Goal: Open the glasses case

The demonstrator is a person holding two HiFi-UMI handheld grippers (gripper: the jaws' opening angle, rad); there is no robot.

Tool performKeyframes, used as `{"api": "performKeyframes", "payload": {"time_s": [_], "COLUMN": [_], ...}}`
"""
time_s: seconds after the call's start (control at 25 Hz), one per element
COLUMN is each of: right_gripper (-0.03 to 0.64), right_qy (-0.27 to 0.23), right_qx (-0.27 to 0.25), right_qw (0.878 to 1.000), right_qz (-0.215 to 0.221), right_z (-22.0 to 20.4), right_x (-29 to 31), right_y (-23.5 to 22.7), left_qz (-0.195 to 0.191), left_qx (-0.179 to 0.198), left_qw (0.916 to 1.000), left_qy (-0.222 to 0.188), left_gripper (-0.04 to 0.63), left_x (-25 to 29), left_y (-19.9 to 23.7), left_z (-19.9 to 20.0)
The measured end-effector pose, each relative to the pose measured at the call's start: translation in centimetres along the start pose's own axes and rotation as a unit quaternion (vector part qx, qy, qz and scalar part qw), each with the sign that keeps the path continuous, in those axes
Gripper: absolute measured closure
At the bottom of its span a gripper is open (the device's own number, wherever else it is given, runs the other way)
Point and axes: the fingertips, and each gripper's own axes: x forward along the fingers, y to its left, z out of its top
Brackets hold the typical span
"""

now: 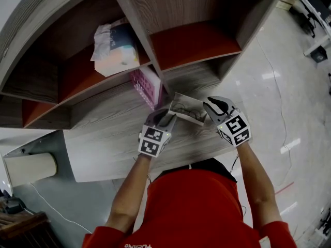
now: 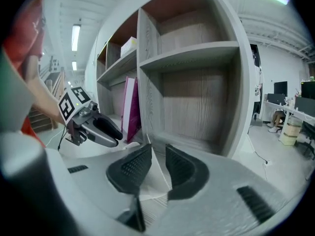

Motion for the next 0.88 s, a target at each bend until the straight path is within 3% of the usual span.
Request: {"api": "performKeyframes", "payload": {"time_s": [0.16,0.32,0.6,0.88], "right_gripper": [0.538,0.557,0.584,0.611], "right_qy": [-0.041,-0.09,-0.162,-0.223], "right_qx": [0.008,0.017,0.01,-0.001], "right_qw": [0.999,0.996,0.987,0.975], "right_qz": [-0.005,-0.012,-0.017,-0.021], "right_z": [2.6,5.7,11.1,15.2], "right_x": [-1.4,-3.0,-5.9,-8.8], "right_y": [0.4,1.0,3.0,5.4], "left_qz": [0.003,0.008,0.004,0.01], "left_qx": [-0.005,-0.004,0.007,0.02], "left_qw": [0.9978,0.9896,0.9622,0.941], "left_qy": [-0.066,-0.143,-0.272,-0.338], "left_gripper": [0.491,0.517,0.551,0.571], "left_x": [-1.9,-4.5,-9.9,-14.4], "left_y": [-0.8,-1.5,-3.1,-4.7], "left_z": [3.6,7.9,14.8,18.9]}}
